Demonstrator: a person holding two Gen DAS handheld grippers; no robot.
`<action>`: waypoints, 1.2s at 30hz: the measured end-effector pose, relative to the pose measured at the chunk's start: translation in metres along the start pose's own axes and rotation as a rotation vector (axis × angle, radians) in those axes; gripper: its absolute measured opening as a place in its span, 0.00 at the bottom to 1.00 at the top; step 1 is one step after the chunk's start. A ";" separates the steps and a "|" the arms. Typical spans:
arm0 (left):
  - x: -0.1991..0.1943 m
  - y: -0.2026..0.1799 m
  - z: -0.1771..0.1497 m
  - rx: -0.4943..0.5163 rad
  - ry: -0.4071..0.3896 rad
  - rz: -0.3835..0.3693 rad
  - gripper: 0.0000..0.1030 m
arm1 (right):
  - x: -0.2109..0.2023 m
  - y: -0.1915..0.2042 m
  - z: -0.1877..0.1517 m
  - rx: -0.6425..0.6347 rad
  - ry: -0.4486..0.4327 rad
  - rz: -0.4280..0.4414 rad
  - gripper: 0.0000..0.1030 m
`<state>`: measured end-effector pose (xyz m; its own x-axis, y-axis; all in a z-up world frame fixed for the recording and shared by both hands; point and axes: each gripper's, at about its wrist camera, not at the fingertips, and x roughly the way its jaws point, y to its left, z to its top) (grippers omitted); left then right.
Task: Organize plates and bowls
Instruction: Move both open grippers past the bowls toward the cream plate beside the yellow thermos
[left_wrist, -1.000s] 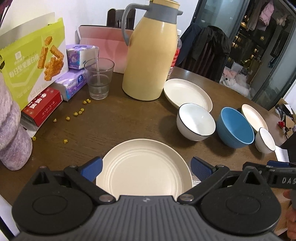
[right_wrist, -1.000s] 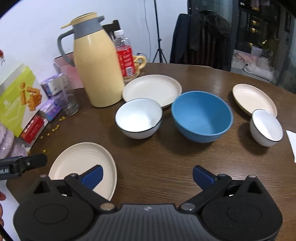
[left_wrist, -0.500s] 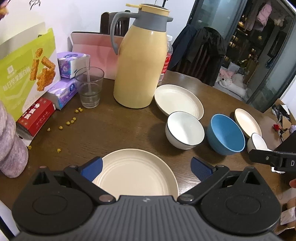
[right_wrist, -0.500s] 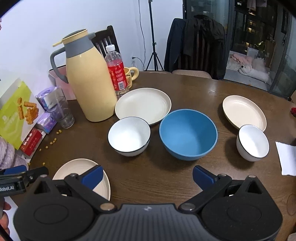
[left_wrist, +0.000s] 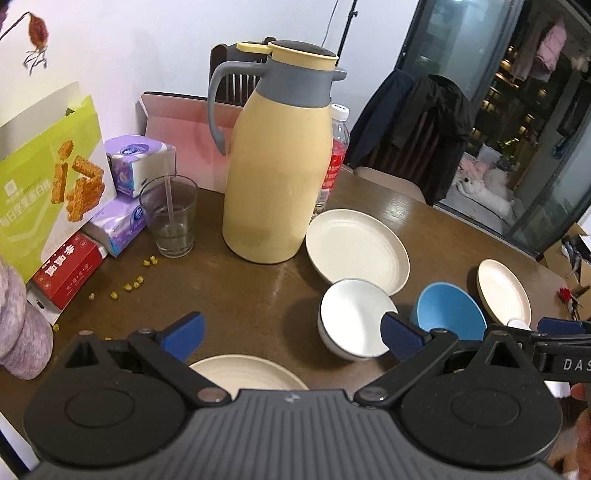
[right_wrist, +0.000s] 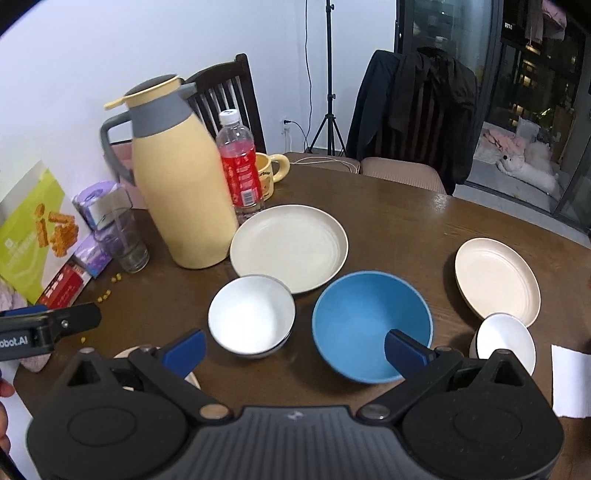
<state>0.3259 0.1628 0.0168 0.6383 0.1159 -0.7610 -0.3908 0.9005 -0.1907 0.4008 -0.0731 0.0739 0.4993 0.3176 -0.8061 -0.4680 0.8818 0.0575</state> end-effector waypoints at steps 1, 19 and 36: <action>0.003 -0.003 0.004 0.000 0.004 0.001 1.00 | 0.004 -0.004 0.005 0.002 0.006 -0.006 1.00; 0.047 -0.051 0.050 0.005 0.031 0.053 1.00 | 0.075 -0.068 0.071 0.055 0.077 -0.007 1.00; 0.110 -0.073 0.085 -0.053 0.086 0.114 1.00 | 0.146 -0.090 0.119 0.008 0.145 0.003 1.00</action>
<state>0.4812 0.1456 -0.0001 0.5294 0.1781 -0.8295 -0.4938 0.8597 -0.1306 0.6025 -0.0652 0.0207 0.3869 0.2670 -0.8826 -0.4629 0.8841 0.0645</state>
